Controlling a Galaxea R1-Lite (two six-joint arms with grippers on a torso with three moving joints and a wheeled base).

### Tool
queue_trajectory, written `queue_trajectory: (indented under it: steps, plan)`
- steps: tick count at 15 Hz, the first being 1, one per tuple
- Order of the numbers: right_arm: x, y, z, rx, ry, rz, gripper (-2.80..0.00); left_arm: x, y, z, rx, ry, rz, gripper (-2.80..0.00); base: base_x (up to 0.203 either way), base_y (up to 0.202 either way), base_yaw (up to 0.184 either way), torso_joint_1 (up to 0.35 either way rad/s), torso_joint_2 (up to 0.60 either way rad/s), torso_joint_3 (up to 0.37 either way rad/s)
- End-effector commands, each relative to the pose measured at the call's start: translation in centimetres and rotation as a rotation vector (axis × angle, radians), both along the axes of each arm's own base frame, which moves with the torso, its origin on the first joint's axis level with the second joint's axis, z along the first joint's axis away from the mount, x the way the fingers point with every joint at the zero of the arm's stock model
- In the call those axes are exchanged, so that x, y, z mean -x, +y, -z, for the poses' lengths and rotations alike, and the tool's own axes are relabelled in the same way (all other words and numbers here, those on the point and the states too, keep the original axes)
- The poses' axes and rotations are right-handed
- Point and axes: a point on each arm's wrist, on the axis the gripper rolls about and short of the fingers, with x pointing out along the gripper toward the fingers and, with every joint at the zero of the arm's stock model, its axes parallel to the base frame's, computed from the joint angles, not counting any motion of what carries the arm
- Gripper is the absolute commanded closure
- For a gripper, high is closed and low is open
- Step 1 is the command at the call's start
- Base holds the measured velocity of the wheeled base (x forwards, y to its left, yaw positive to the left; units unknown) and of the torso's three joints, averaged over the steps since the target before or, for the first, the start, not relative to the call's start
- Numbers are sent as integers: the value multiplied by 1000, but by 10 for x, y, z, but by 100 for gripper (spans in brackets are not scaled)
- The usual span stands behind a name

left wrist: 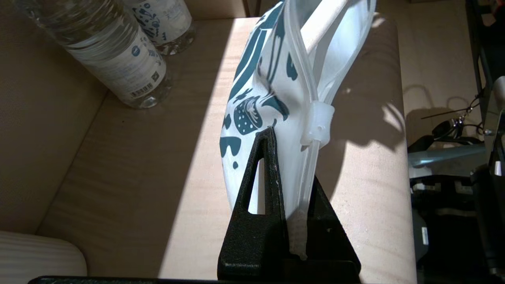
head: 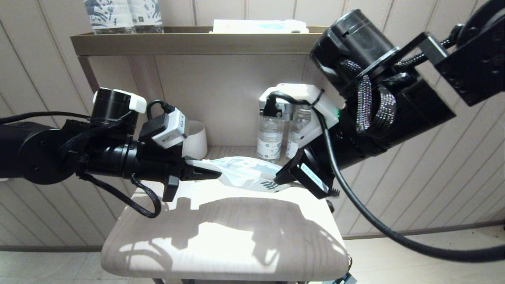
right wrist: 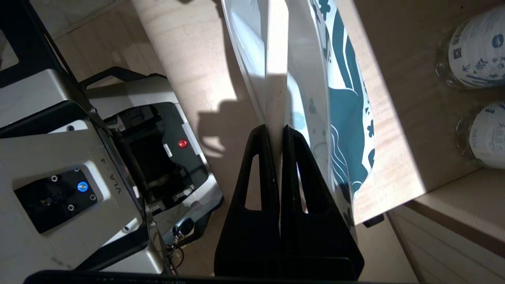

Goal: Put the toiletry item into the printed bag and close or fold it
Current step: Place the toothbrush in the storage bag

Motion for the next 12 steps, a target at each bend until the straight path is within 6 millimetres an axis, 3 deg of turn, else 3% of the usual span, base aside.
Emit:
queue_trajectory:
  steps: [1,12]
  plan:
    - [-4,6,5,5,5,-9,0,0,0,0,1,-2,7,0,0,0,0,0,0,0]
    - [-6,9,6,7,-16,-49,0,8,-3,1,2,1,30,0,0,0,0,0,0,0]
